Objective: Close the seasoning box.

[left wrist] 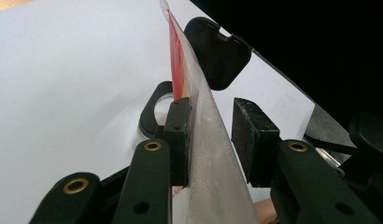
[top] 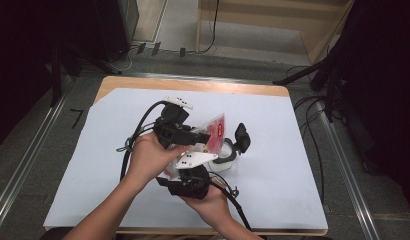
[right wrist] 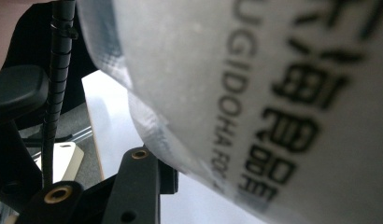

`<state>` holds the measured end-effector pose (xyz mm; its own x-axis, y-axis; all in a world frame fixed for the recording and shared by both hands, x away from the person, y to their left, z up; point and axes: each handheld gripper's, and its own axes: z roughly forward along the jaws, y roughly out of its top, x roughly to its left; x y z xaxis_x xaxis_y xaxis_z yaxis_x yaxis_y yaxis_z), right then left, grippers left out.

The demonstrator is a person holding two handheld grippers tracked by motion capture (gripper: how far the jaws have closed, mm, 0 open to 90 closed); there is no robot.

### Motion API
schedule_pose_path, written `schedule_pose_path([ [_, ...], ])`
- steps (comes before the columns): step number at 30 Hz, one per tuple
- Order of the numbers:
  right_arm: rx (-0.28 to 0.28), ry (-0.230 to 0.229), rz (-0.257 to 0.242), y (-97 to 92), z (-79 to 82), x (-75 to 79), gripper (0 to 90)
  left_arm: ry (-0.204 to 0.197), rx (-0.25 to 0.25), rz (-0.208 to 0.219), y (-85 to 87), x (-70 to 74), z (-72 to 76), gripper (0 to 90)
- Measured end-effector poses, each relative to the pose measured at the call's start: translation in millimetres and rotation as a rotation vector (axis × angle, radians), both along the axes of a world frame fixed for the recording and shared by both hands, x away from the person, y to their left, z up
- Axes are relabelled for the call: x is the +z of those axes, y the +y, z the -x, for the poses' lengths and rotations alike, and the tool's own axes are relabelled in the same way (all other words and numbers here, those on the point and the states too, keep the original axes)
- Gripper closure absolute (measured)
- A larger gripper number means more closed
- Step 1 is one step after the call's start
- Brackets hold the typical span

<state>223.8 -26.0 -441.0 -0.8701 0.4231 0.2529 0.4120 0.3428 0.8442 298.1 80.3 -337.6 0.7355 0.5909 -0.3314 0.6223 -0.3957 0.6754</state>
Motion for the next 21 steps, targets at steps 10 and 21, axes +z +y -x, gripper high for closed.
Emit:
schedule_pose_path([
  [10,-0.005,0.012,-0.021,-0.8,-2.3,2.6,63.3,0.023,-0.008,-0.019,-2.1,3.8,-6.1,67.6],
  [21,-0.003,0.006,0.004,1.7,-1.1,1.0,63.4,0.020,-0.002,0.004,2.9,-0.3,-4.6,67.7],
])
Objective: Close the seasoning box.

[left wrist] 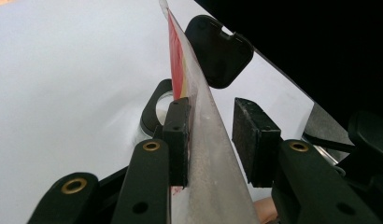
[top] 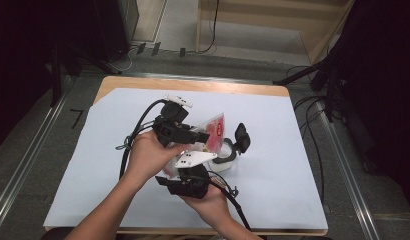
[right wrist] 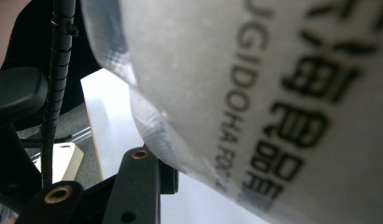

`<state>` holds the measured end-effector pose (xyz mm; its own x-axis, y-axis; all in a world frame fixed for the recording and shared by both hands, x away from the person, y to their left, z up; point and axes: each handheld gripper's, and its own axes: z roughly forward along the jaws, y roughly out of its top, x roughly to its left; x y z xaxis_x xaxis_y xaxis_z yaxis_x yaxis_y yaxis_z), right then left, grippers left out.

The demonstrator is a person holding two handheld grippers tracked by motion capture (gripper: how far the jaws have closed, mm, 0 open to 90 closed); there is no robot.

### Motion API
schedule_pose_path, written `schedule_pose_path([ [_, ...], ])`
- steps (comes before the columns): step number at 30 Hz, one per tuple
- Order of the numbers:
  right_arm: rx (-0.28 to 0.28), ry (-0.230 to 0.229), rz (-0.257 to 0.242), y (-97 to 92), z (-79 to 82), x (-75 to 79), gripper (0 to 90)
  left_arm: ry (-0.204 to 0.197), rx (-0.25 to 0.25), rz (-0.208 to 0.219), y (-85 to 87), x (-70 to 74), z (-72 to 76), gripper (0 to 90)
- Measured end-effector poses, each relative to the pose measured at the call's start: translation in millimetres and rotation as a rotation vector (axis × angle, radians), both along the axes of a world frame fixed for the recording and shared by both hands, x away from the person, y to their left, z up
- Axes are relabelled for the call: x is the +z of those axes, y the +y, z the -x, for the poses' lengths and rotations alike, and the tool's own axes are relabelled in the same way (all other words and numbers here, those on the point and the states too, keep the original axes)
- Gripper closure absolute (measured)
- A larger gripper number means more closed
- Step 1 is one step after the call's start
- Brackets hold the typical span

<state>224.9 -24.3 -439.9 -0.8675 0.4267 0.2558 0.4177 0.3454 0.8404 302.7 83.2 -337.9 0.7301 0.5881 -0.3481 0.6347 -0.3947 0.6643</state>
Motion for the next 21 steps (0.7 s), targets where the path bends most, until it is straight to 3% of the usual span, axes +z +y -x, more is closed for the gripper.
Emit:
schedule_pose_path([
  [21,0.008,-0.016,0.003,-1.7,0.1,1.1,63.2,0.002,-0.009,-0.002,-1.7,1.1,-2.3,67.5],
])
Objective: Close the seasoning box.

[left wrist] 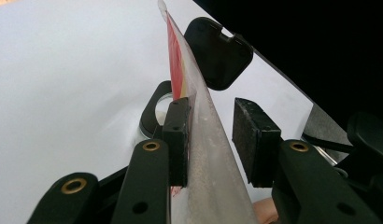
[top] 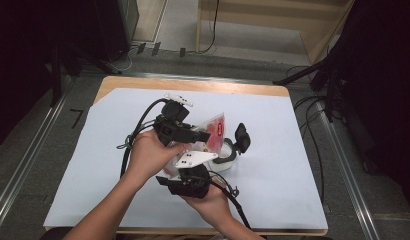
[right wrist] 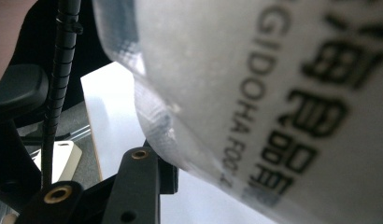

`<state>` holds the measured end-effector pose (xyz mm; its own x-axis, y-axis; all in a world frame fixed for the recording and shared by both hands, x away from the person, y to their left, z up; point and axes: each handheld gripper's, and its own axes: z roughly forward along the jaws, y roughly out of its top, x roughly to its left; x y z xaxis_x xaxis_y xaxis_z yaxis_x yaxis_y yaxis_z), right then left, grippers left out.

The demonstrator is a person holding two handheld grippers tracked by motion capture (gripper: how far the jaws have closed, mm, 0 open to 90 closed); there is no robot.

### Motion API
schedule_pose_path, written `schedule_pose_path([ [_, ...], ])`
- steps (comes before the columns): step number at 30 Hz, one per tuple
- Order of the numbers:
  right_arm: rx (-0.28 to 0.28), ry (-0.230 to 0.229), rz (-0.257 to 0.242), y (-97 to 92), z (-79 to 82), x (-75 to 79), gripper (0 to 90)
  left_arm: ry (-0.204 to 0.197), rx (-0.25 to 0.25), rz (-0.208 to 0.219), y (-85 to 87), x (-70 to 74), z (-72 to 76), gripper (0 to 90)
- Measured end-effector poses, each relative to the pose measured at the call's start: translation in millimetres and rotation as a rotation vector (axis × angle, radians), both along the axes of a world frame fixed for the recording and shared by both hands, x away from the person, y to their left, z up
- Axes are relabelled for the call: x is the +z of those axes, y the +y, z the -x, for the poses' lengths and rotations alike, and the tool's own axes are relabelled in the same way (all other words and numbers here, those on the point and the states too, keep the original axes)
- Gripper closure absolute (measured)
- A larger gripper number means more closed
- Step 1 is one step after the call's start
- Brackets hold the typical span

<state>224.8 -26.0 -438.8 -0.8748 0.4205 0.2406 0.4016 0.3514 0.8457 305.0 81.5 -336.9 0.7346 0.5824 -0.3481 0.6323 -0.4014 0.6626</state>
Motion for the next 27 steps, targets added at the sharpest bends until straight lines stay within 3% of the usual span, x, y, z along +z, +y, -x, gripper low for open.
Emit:
schedule_pose_path([
  [27,-0.003,-0.005,-0.001,-0.2,1.0,-0.3,62.4,-0.005,0.000,-0.011,-2.0,1.1,1.1,67.6],
])
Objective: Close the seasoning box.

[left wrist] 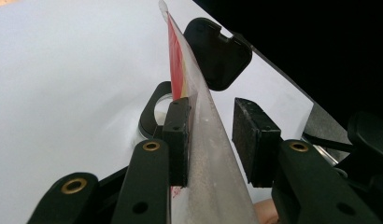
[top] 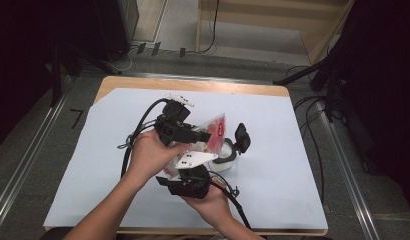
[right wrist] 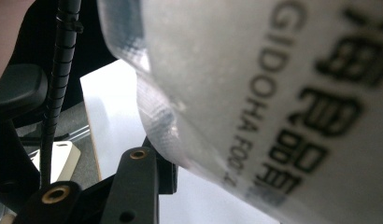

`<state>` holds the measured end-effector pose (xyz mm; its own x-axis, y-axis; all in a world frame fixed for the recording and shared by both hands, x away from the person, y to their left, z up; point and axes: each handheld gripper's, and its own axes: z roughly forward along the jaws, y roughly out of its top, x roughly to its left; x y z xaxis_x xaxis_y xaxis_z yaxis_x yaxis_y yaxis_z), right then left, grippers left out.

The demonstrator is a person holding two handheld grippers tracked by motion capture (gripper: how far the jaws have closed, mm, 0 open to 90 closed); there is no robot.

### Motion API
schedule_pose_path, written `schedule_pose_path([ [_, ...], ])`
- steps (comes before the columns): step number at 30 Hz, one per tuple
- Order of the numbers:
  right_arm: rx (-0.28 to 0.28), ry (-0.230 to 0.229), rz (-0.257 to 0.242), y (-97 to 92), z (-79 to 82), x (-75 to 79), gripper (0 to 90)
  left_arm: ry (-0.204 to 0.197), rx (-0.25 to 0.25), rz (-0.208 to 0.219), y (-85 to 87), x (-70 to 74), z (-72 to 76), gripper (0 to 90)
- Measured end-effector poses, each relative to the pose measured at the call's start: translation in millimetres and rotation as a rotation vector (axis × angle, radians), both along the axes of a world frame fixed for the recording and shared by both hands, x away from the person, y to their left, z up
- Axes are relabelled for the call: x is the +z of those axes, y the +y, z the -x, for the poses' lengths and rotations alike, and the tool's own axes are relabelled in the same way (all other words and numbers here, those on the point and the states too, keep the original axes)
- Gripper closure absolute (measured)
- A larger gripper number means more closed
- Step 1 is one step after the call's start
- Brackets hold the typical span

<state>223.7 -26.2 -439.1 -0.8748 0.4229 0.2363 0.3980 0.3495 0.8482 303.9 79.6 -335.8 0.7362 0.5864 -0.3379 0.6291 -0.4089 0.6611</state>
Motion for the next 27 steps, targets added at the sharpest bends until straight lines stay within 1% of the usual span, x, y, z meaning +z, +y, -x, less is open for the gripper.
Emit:
schedule_pose_path([
  [22,-0.006,0.001,-0.003,0.1,0.0,-0.2,63.4,0.004,-0.004,0.001,0.6,-0.2,-0.5,67.3],
  [27,-0.005,0.000,-0.003,0.1,0.0,-0.4,63.3,0.003,-0.003,0.007,0.2,-0.7,-0.5,67.3],
])
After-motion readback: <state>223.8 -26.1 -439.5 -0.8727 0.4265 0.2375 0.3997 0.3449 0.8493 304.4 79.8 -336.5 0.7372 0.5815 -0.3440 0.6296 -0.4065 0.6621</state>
